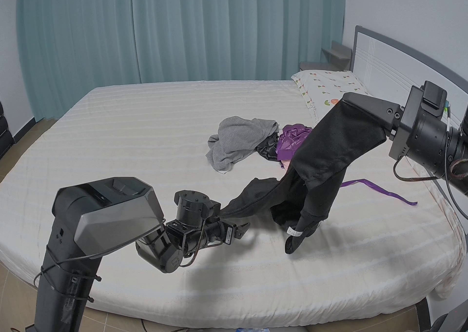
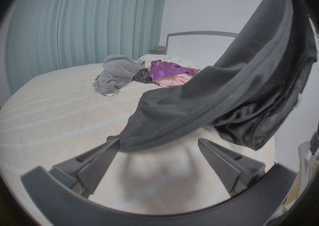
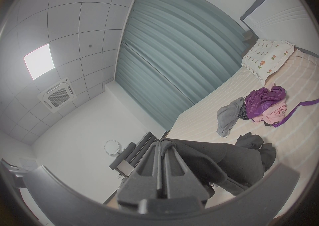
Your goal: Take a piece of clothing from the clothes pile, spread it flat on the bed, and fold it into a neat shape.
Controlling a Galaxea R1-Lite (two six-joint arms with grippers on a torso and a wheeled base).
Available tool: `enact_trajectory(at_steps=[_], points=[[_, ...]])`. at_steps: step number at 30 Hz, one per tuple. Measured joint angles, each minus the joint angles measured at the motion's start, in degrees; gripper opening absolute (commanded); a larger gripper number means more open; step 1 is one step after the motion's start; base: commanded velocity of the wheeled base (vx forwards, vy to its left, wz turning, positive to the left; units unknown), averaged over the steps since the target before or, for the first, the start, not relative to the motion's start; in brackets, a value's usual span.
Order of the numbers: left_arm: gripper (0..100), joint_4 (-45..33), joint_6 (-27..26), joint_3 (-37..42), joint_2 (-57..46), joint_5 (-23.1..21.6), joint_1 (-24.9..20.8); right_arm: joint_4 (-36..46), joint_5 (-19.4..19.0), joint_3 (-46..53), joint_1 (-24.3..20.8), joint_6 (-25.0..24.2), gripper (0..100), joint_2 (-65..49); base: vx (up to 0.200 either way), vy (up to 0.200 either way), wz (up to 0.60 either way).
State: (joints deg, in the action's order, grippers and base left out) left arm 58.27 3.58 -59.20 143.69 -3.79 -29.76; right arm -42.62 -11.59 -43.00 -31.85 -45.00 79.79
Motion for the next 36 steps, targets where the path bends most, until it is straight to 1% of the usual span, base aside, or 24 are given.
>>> enact_trajectory(at_steps=[3, 6, 10, 13, 16, 19, 22, 26, 30, 33, 36], points=[[0, -0.9, 0.0, -3.6, 2.5, 0.6, -0.3, 0.0, 0.0, 0.0, 0.0, 0.0, 0, 0.0, 0.000, 0.000, 0.00], [0, -0.8, 0.3, -5.3, 4.2, 0.7, -0.5, 0.0, 0.0, 0.1, 0.2, 0.0, 0, 0.1, 0.000, 0.000, 0.00], [0, 0.6, 1.5, -5.2, 5.0, 0.9, -0.4, 0.0, 0.0, 0.1, 1.2, 0.1, 0, 0.7, 0.000, 0.000, 0.00], [0, 2.1, 4.3, -3.8, 4.2, 1.6, -0.1, 0.0, -0.2, 0.1, 2.5, 0.1, 0, 1.5, 0.000, 0.000, 0.00], [0, 2.3, 7.0, -1.7, 1.8, 4.4, 0.1, -0.3, -0.3, 0.1, 4.2, 0.1, 0, 2.8, 0.000, 0.000, 0.00], [0, 1.0, 9.4, 0.0, -2.2, 10.1, 0.9, -0.4, -0.5, -0.5, 6.3, 0.1, 0, 5.4, 0.000, 0.000, 0.00], [0, -1.0, 11.9, 0.7, -6.6, 12.7, 1.8, -0.6, -0.3, -1.8, 7.8, 0.1, 0, 8.9, 0.000, 0.000, 0.00], [0, -5.2, 16.9, 0.9, -13.9, 14.4, 3.0, -1.8, 1.7, -6.1, 9.4, -0.2, 0, 13.9, 0.000, 0.000, 0.00], [0, -9.1, 24.7, -0.1, -22.8, 17.0, 3.6, -6.6, 6.4, -12.2, 11.4, -0.7, 0, 17.8, 0.000, 0.000, 0.00], [0, -11.0, 27.8, -0.5, -29.3, 18.4, 3.9, -10.4, 9.3, -14.9, 12.5, -0.8, 0, 19.4, 0.000, 0.000, 0.00], [0, -11.6, 29.0, 0.7, -34.7, 18.0, 4.0, -11.5, 10.3, -15.1, 12.9, -0.8, 0, 20.1, 0.000, 0.000, 0.00]])
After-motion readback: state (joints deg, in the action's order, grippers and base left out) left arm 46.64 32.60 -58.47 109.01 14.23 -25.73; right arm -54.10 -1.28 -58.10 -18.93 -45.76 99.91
